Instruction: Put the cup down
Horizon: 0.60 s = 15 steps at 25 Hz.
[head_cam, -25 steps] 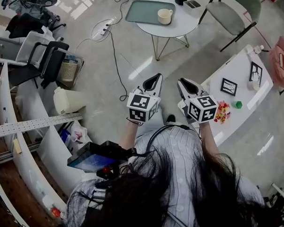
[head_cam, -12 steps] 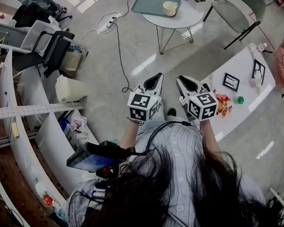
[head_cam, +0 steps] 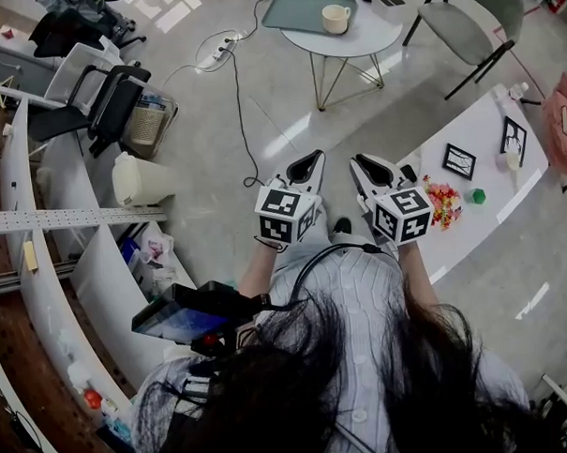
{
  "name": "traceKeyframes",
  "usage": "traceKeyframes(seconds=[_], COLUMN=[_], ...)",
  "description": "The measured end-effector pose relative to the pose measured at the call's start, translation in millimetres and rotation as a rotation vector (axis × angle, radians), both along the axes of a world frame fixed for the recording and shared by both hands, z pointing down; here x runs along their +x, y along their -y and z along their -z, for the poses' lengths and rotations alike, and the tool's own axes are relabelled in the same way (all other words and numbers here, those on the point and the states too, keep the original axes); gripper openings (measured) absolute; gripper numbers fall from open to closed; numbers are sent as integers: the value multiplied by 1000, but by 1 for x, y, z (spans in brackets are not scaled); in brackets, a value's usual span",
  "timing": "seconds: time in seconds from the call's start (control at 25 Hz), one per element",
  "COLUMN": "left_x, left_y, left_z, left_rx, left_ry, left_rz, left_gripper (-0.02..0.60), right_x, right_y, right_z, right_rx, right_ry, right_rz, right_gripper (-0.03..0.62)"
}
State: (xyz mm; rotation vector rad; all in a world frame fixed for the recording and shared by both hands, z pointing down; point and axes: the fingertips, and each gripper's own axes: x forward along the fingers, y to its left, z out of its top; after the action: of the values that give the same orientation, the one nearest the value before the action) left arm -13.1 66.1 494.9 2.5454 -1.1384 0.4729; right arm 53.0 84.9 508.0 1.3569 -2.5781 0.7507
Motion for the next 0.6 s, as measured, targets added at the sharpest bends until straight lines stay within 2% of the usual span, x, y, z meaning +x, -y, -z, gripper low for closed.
traceKeyframes(seconds=[0.6], left_x=[11], left_y=[-16], left_z=[1], left_rx=[18], left_ry=[18], left_rz=[-33], left_gripper=[18], right_x=[10], right_y=[-12], right_z=[8], right_rx=[26], right_ry=[2], right_rz=[-24], right_gripper=[64])
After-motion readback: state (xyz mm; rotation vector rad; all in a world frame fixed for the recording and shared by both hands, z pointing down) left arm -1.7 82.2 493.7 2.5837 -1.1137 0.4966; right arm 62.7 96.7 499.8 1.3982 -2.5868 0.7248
